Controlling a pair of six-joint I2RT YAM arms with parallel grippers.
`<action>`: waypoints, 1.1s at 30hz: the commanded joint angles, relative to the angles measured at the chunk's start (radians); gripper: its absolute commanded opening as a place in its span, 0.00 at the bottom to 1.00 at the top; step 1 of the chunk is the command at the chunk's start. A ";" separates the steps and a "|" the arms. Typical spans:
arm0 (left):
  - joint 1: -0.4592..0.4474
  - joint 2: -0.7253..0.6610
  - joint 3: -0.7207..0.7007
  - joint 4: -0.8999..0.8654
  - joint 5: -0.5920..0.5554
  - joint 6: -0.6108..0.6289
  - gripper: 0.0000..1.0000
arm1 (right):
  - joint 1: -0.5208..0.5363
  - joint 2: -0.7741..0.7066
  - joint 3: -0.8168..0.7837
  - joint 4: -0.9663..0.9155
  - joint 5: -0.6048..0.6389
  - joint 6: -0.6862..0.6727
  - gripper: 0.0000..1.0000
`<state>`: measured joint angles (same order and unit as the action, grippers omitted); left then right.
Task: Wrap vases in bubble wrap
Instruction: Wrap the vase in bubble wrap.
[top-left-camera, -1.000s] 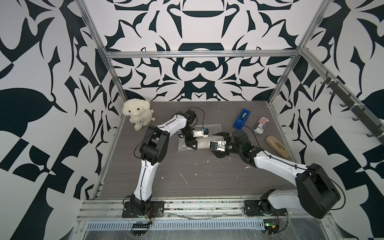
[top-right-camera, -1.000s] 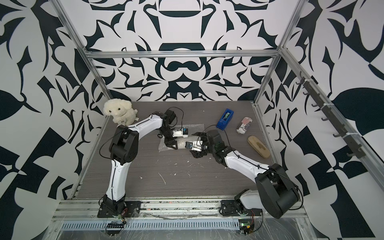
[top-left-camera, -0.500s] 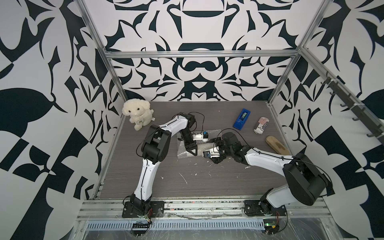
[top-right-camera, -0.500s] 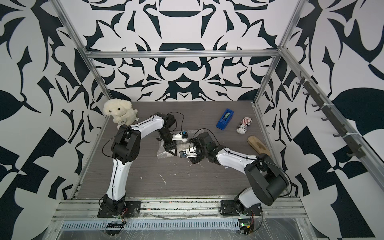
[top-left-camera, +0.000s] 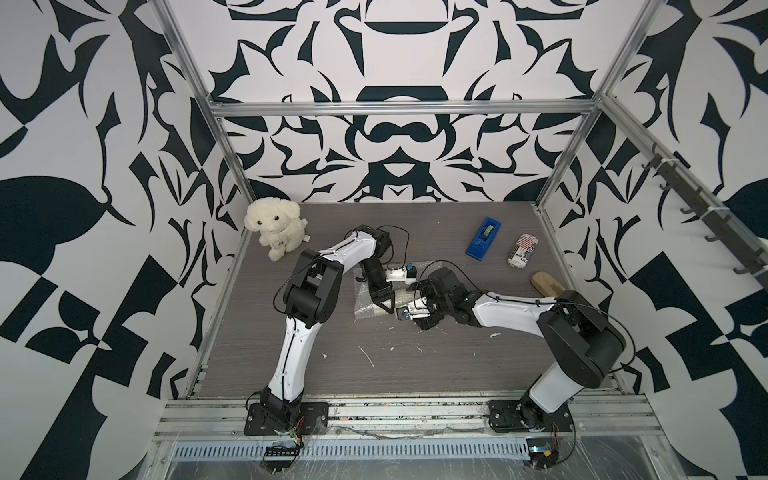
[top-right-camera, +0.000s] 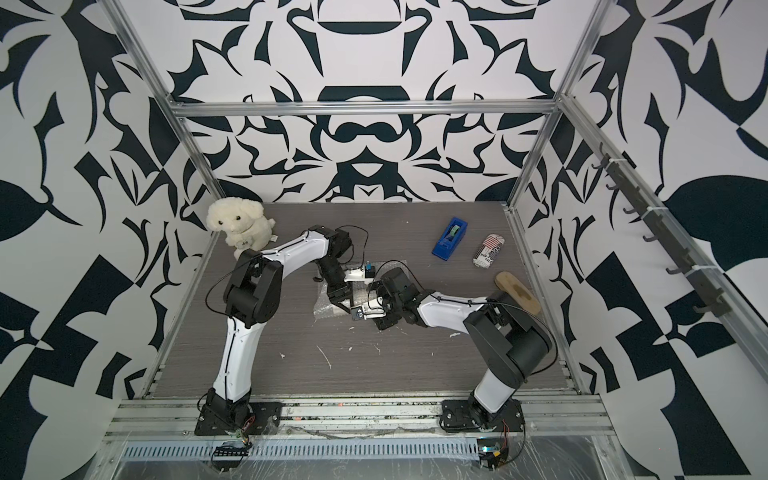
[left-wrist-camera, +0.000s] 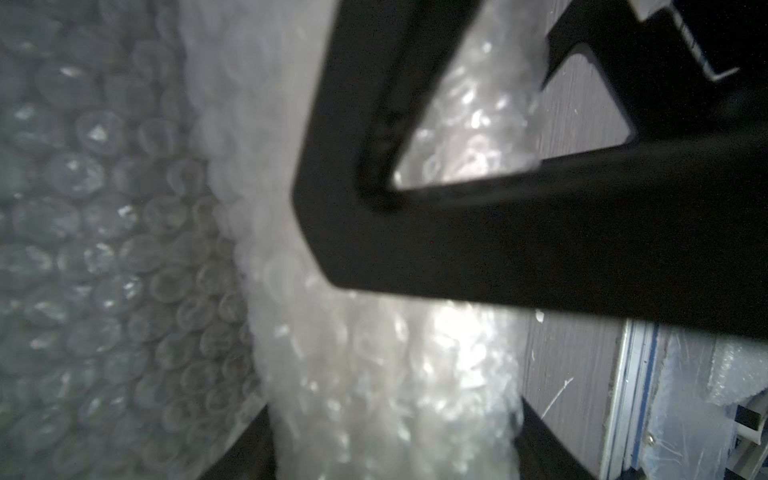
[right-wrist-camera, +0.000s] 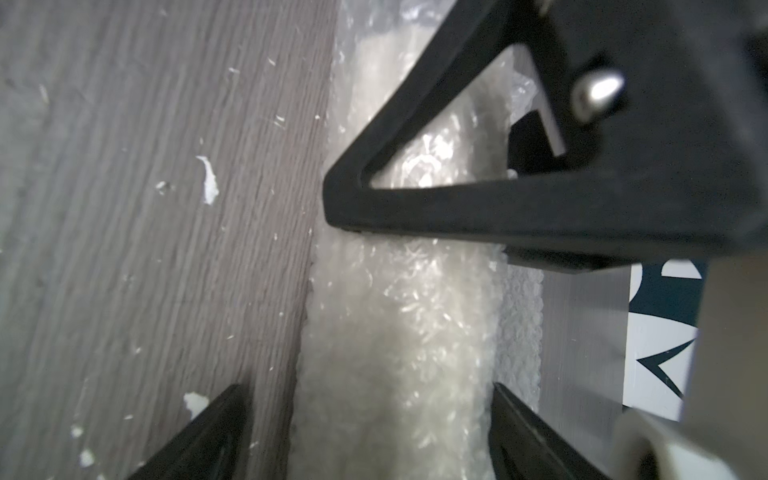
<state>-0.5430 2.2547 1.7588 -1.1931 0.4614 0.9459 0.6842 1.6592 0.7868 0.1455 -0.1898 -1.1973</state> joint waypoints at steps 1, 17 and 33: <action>-0.012 0.078 -0.041 -0.099 -0.048 -0.003 0.58 | 0.015 0.038 0.057 -0.019 0.107 -0.010 0.90; 0.008 -0.055 0.007 0.018 -0.144 -0.104 1.00 | 0.048 0.086 0.086 -0.145 0.132 0.028 0.62; 0.263 -0.583 -0.296 0.718 -0.237 -0.588 1.00 | 0.054 0.108 0.248 -0.471 0.045 0.355 0.57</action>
<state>-0.3233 1.7515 1.5478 -0.7338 0.3286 0.5556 0.7292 1.7367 0.9638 -0.1146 -0.0975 -1.0008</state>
